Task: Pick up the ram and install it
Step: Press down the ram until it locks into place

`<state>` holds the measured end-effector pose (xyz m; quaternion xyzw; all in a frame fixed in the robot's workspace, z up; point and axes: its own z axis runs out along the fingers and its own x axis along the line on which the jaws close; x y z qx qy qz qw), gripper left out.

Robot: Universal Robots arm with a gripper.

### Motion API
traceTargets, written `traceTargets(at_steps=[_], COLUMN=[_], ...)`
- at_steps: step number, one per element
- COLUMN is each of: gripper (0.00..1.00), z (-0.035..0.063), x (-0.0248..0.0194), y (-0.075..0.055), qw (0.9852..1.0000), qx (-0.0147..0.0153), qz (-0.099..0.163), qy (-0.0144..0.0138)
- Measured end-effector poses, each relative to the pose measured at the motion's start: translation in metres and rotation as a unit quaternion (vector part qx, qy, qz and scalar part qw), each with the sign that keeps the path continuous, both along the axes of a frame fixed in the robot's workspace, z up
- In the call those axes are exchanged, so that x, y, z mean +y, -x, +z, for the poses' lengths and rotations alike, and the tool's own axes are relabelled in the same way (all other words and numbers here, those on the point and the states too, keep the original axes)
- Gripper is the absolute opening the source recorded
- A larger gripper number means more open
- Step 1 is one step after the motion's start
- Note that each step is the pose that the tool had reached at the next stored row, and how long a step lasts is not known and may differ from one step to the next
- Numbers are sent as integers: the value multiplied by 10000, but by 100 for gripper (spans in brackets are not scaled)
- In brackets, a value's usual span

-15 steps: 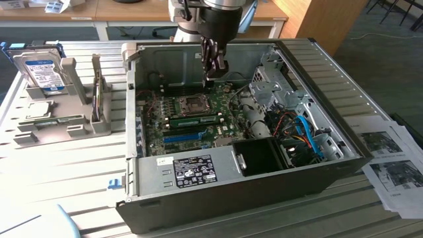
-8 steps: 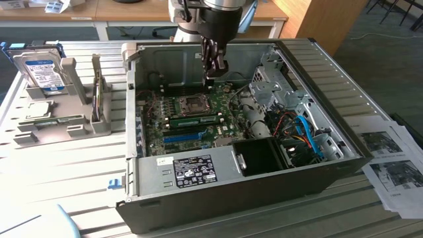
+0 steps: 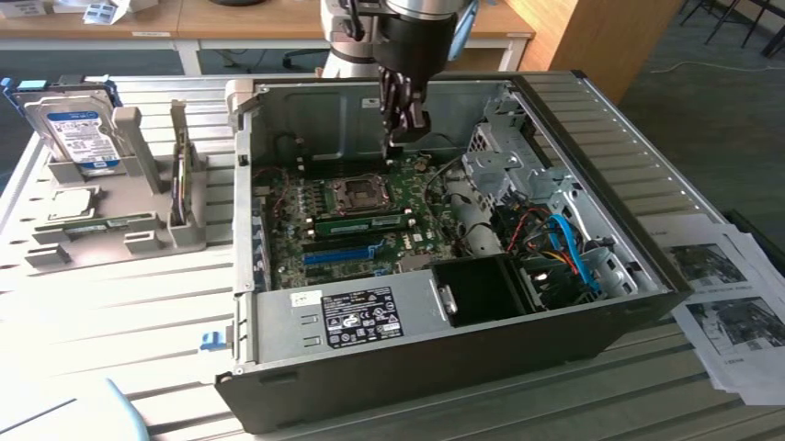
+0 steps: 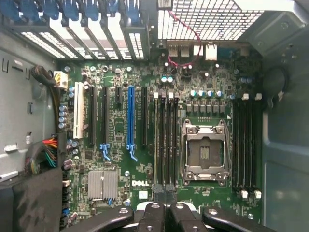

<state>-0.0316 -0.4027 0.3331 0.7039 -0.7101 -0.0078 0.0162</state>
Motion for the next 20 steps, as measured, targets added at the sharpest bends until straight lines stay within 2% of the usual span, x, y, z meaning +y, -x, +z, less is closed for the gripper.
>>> traceTargets(at_steps=[7, 12, 20], gripper=[9, 9, 9], z=[0, -5, -109], x=[0, 1, 0], y=[-116, -118, -118], qw=[10000, 10000, 10000], qx=[6, 5, 6], qz=[0, 0, 0], qy=[0, -2, 0])
